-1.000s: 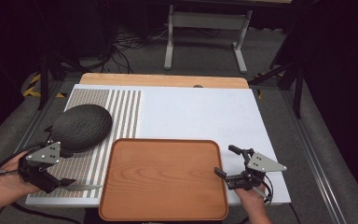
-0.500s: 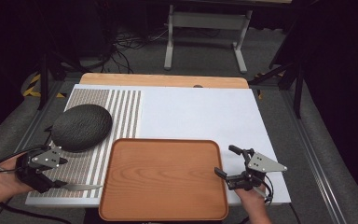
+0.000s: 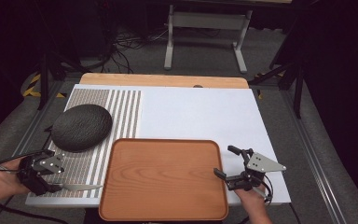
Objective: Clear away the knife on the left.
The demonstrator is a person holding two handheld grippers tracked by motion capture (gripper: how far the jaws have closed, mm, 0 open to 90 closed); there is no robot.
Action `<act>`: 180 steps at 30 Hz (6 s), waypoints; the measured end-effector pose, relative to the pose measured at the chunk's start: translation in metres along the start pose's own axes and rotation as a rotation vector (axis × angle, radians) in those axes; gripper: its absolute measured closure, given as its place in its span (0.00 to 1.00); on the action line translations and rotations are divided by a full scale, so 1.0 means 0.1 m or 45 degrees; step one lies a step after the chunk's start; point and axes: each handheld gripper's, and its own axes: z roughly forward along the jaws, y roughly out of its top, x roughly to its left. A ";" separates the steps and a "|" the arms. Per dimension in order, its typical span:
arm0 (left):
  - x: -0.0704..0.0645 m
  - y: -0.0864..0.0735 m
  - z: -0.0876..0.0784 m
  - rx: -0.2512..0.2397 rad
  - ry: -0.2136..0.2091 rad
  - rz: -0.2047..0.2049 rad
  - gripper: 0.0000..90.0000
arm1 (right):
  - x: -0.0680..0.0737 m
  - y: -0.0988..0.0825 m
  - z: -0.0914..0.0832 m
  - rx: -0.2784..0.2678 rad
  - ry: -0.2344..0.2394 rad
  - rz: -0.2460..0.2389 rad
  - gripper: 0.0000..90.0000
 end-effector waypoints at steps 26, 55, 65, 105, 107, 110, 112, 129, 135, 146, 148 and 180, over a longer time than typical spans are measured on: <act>-0.03 0.05 0.15 0.295 0.013 0.252 0.87 | 0.00 0.00 -0.01 0.005 0.001 0.013 0.05; -0.08 0.08 -0.07 0.271 0.071 0.125 0.89 | -0.01 0.00 -0.04 -0.010 -0.011 0.019 0.05; -0.11 0.17 -0.37 0.156 0.110 0.011 0.89 | -0.02 0.00 -0.05 -0.015 -0.013 0.022 0.05; -0.38 0.79 -0.47 -0.549 0.003 -0.410 0.89 | -0.04 -0.01 -0.08 -0.030 -0.021 0.039 0.05; -0.38 0.83 -0.44 -0.570 0.003 -0.411 0.89 | -0.04 -0.01 -0.08 -0.032 -0.021 0.040 0.05; -0.38 0.89 -0.42 -0.599 -0.018 -0.426 0.89 | -0.04 -0.01 -0.09 -0.031 -0.021 0.038 0.05; -0.39 0.91 -0.40 -0.615 -0.025 -0.435 0.89 | -0.04 -0.01 -0.09 -0.030 -0.022 0.037 0.05; -0.46 1.18 -0.20 -0.721 -0.041 -0.537 0.89 | -0.05 -0.01 -0.08 -0.029 -0.018 0.032 0.05; -0.47 1.27 -0.14 -0.724 -0.060 -0.581 0.89 | -0.06 -0.01 -0.09 -0.028 -0.023 0.033 0.05; -0.48 1.41 0.01 -0.665 -0.074 -0.729 0.89 | -0.06 -0.02 -0.09 -0.030 -0.019 0.036 0.05; -0.47 1.43 0.05 -0.636 -0.094 -0.752 0.89 | -0.05 -0.02 -0.09 -0.030 -0.017 0.037 0.05; -0.42 1.57 0.32 -0.387 -0.152 -0.823 0.89 | -0.06 -0.02 -0.08 -0.024 -0.015 0.039 0.05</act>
